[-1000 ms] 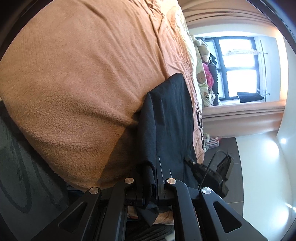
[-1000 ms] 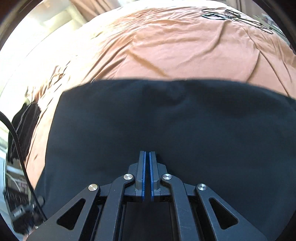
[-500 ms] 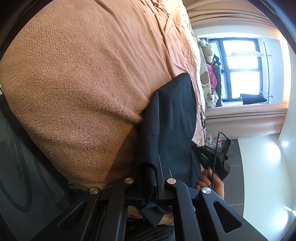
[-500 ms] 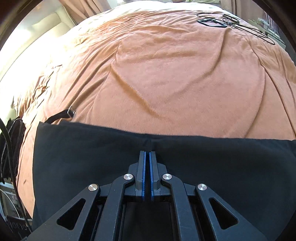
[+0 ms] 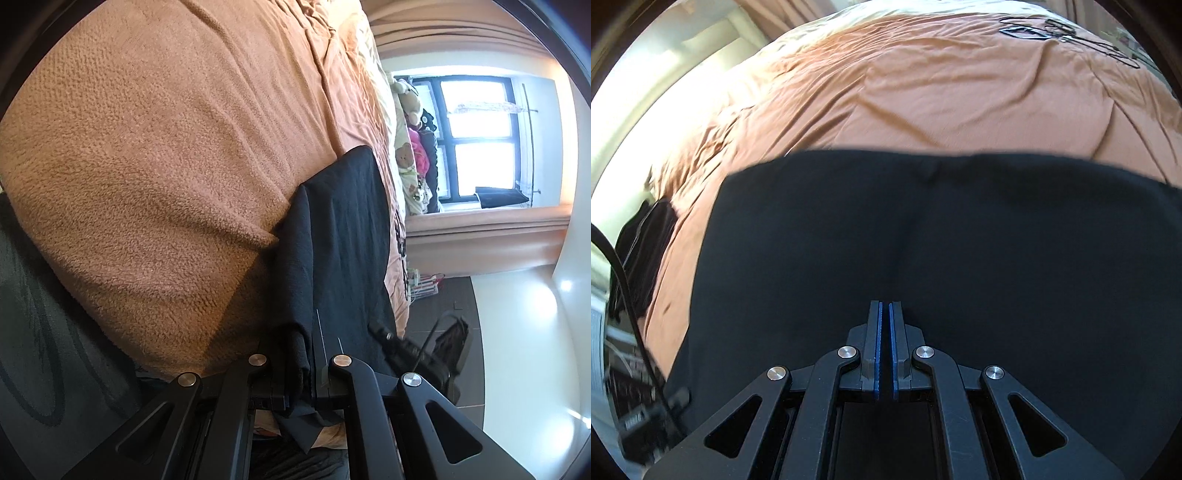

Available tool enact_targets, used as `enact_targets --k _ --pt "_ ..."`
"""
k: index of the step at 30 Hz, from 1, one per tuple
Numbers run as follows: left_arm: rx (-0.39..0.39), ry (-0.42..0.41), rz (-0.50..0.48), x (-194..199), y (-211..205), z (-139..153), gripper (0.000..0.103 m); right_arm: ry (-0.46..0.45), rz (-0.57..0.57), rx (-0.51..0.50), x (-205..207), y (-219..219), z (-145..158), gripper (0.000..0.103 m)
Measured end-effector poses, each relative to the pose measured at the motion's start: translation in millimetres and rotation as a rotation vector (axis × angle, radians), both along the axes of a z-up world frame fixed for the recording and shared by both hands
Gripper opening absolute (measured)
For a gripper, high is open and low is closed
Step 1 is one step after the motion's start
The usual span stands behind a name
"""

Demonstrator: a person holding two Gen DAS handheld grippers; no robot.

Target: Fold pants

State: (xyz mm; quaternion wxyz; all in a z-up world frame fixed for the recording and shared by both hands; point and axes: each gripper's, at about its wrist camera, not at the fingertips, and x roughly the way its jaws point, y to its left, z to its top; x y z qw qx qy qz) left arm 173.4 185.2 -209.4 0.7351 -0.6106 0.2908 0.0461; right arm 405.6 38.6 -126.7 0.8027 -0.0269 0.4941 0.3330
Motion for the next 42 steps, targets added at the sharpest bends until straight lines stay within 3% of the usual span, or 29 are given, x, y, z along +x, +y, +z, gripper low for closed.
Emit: enact_targets --k 17,23,25,27,29,37,38,39,40,42 --pt "0.028 0.001 -0.015 3 -3 4 0.006 0.058 -0.012 0.071 -66 -43 -5 0.001" --pt "0.010 -0.017 -0.019 -2 -1 3 0.008 0.023 -0.014 0.068 -72 -42 -2 0.001" --pt "0.011 -0.012 -0.010 -4 1 3 0.023 0.040 -0.023 0.057 -70 -42 -10 0.001" --pt "0.024 -0.016 0.019 -9 3 6 0.053 0.046 -0.027 0.055 -72 -47 -14 0.001" --pt "0.034 -0.038 0.036 -12 6 9 0.054 0.038 -0.024 0.048 -74 -47 -16 0.001" --pt "0.052 -0.024 0.025 3 11 5 0.053 0.026 -0.024 0.038 -80 -46 -16 0.001" --pt "0.063 -0.018 0.025 5 11 6 0.042 0.027 -0.024 0.036 -80 -46 -15 0.001" --pt "0.073 -0.012 0.018 8 10 6 0.023 0.029 -0.021 0.032 -80 -45 -14 0.001" --pt "0.078 -0.008 -0.004 12 8 5 0.014 0.031 -0.018 0.029 -80 -46 -11 0.001" --pt "0.087 -0.009 -0.010 14 6 7 0.009 0.015 -0.025 0.036 -78 -49 -2 0.001"
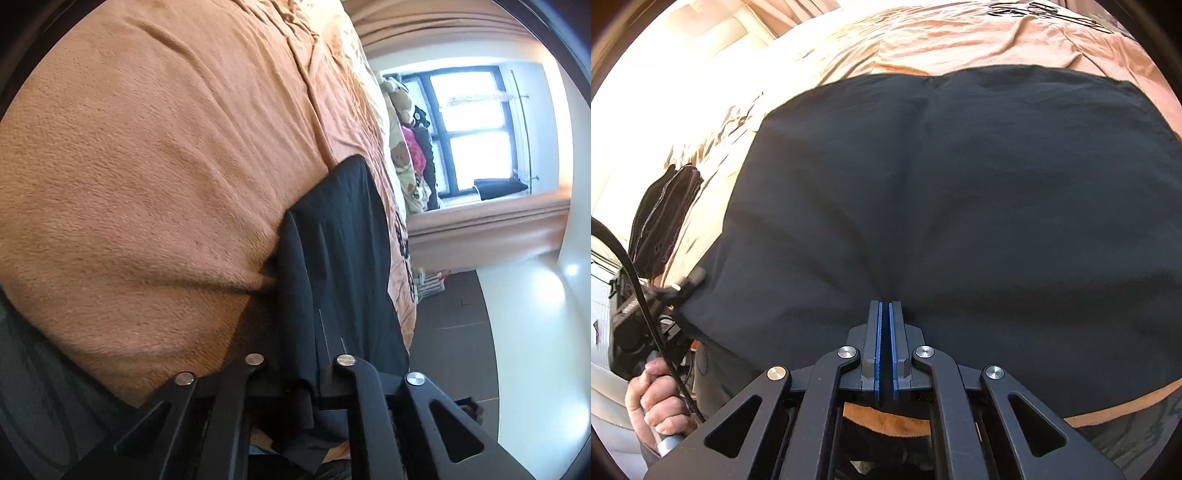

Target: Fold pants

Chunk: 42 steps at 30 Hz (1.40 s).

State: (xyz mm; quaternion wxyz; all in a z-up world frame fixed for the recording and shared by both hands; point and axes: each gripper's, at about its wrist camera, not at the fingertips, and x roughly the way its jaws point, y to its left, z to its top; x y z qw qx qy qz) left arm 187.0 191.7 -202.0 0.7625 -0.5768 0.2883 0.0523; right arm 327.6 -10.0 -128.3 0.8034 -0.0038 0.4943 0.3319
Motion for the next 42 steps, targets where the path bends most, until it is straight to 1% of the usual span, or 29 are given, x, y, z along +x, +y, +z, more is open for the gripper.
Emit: enact_targets --k 2,5,10,13,18,25,28,32,39,40,41,42 --pt "0.017 -0.006 -0.001 1 -1 5 0.008 -0.035 -0.012 0.013 4 -1 11 0.001" --pt "0.022 -0.031 -0.003 3 -3 16 0.008 -0.030 -0.023 0.035 14 -1 14 0.001" --pt "0.085 -0.077 -0.033 13 -14 47 0.008 0.027 -0.010 0.065 19 4 -6 0.001" --pt "0.126 -0.091 -0.052 22 -23 65 0.008 0.051 -0.008 0.082 16 -1 -17 0.001" --pt "0.183 -0.124 -0.096 41 -40 94 0.008 0.084 0.006 0.116 14 -13 -21 0.001" --pt "0.259 -0.188 -0.207 73 -77 139 0.008 0.123 0.026 0.163 11 -30 -24 0.001" --pt "0.289 -0.204 -0.246 84 -92 153 0.008 0.125 0.038 0.196 10 -43 -19 0.001" --pt "0.323 -0.218 -0.305 103 -114 170 0.008 0.104 0.036 0.254 12 -63 -8 0.001" --pt "0.379 -0.219 -0.406 133 -165 186 0.008 0.077 -0.037 0.348 16 -132 7 0.001" --pt "0.384 -0.216 -0.421 137 -172 186 0.008 0.069 -0.045 0.356 13 -137 6 0.004" --pt "0.387 -0.213 -0.438 143 -181 186 0.008 0.060 -0.051 0.363 10 -144 7 0.023" --pt "0.389 -0.211 -0.449 147 -186 186 0.008 0.049 -0.067 0.371 8 -151 8 0.059"
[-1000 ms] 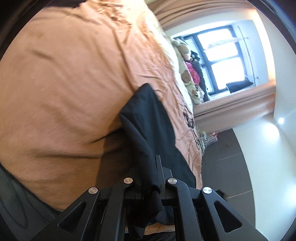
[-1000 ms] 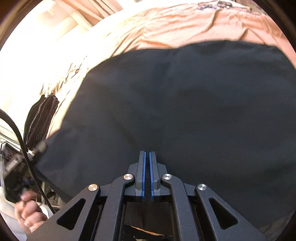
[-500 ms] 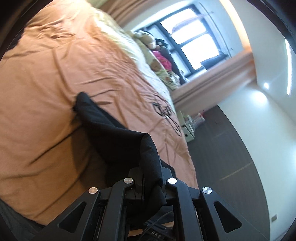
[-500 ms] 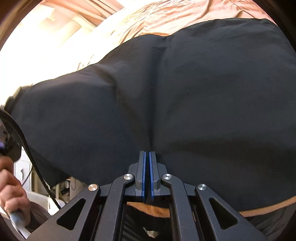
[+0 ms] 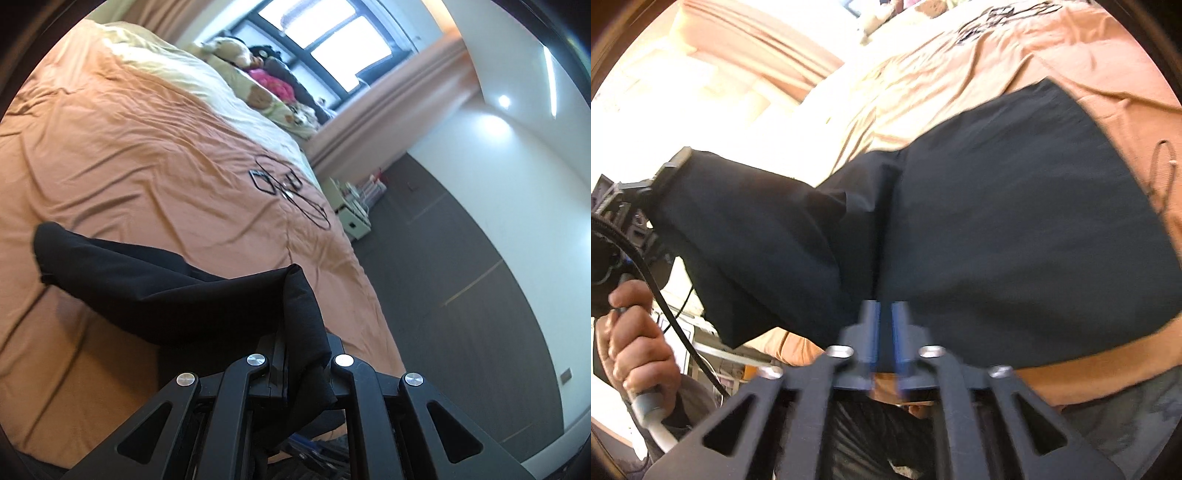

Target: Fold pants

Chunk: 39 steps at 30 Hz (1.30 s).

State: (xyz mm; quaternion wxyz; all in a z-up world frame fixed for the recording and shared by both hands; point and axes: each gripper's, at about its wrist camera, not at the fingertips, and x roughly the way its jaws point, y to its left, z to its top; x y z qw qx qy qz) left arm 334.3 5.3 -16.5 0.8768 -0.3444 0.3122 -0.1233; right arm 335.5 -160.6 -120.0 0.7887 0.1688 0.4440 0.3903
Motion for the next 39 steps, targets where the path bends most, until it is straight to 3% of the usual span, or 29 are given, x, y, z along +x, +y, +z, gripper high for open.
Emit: enact_targets --k 1,2,13,22,31,39 --pt "0.009 0.005 -0.013 6 -8 -1 0.008 -0.017 -0.018 0.014 -3 -10 3 0.074" --pt "0.014 0.008 -0.022 10 -14 -1 0.008 -0.037 -0.034 0.026 -5 -19 6 0.082" --pt "0.065 0.066 -0.132 45 -83 -21 0.008 -0.072 -0.136 0.100 -28 -93 11 0.082" --pt "0.132 0.155 -0.275 73 -155 -59 0.008 -0.019 -0.227 0.131 -49 -153 -6 0.082" --pt "0.200 0.264 -0.398 84 -207 -110 0.008 0.040 -0.280 0.127 -69 -184 -12 0.082" --pt "0.216 0.273 -0.473 80 -214 -122 0.011 0.071 -0.291 0.146 -66 -187 -13 0.082"
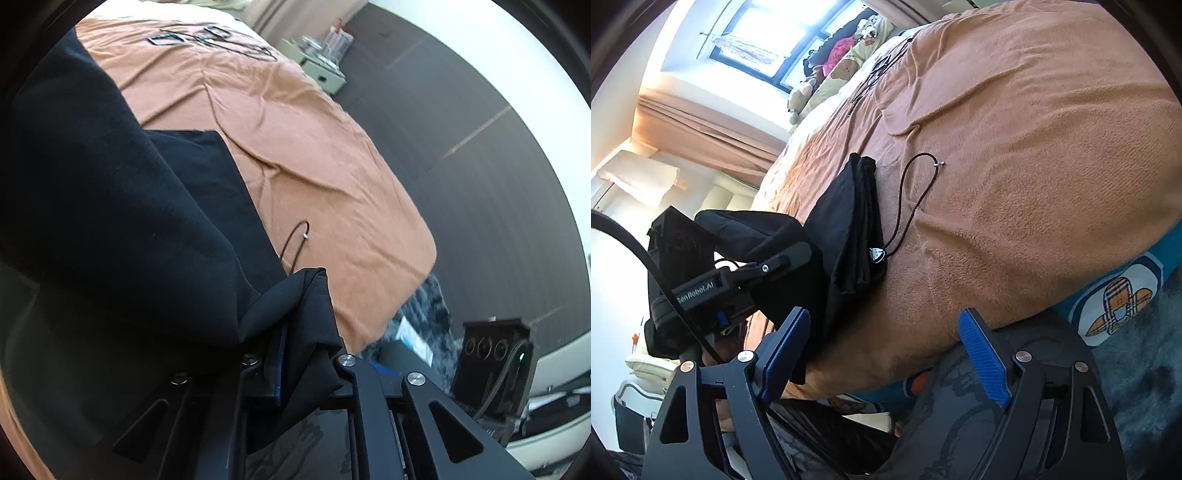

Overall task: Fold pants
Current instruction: 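Open both grippers and release the folded black pants on the blanket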

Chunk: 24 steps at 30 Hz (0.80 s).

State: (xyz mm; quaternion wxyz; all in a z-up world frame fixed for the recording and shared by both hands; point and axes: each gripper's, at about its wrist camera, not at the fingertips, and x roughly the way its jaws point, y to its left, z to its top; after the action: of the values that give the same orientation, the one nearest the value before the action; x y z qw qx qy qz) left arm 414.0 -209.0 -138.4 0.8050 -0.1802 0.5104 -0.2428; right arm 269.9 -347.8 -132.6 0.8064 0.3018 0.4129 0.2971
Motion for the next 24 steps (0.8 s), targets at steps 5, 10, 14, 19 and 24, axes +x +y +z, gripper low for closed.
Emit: enact_targets --k 5,10,14,19,24 --pt "-0.016 0.032 -0.067 4 -6 -5 0.035 -0.030 0.014 0.026 -4 1 11 0.082" --pt "-0.132 0.031 -0.074 4 -3 0 0.082 -0.023 0.013 0.042 1 -1 11 0.082" --pt "-0.163 0.022 -0.059 0 3 9 0.083 -0.020 -0.001 0.035 2 -1 11 0.082" --pt "-0.176 -0.015 -0.023 -5 21 23 0.083 -0.036 0.022 0.014 3 10 15 0.082" --pt "-0.151 -0.052 0.036 -14 55 31 0.083 -0.034 0.036 -0.003 8 26 12 0.066"
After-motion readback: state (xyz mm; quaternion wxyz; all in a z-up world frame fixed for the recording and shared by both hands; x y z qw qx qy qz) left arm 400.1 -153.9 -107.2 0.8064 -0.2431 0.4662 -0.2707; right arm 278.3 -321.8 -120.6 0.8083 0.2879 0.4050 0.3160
